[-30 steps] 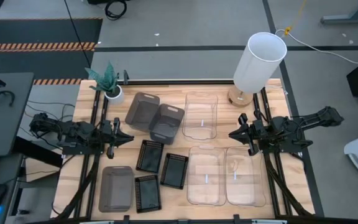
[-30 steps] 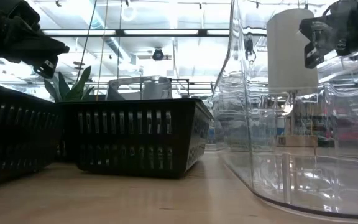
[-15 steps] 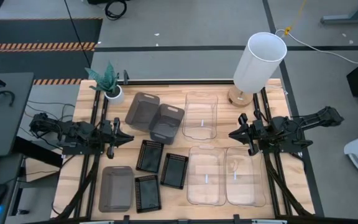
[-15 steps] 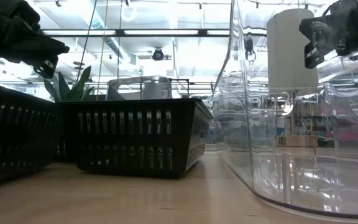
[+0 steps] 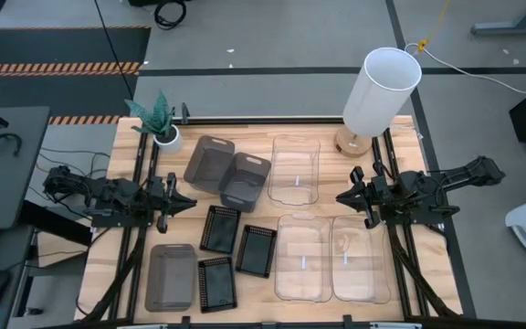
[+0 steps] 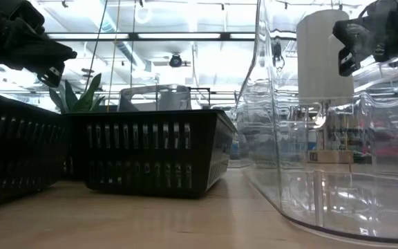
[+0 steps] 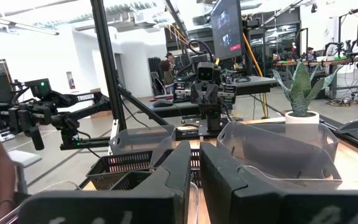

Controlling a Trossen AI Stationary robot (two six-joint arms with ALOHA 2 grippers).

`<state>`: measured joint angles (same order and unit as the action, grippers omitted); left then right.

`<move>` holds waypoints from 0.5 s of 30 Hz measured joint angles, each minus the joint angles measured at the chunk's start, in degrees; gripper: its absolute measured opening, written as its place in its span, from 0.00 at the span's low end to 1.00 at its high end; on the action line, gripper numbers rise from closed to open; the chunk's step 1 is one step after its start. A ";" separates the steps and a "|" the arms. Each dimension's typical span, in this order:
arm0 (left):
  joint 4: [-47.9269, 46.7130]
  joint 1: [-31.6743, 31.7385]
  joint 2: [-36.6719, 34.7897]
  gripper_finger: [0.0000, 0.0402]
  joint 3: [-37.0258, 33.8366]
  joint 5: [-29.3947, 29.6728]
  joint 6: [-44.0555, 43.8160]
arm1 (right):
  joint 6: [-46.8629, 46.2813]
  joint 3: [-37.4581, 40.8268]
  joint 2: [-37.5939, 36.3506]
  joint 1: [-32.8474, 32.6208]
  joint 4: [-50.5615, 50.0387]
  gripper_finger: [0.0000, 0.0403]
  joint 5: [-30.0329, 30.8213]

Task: Stack baskets by color
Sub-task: Stack the bottom left transparent bin on the top transparent bin

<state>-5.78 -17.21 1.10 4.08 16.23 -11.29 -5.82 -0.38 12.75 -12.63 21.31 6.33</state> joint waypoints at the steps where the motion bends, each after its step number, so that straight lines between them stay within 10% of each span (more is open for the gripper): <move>1: 0.00 0.00 0.02 0.06 0.02 0.00 0.00 | -0.01 0.02 -0.01 0.01 -0.01 0.10 0.00; 15: 0.00 0.00 0.00 0.07 0.02 -0.02 0.00 | -1.94 0.00 -0.02 0.01 1.46 0.10 1.51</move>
<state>-5.79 -17.21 1.10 4.10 16.21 -11.29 -7.75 -0.38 12.73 -12.62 22.78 7.84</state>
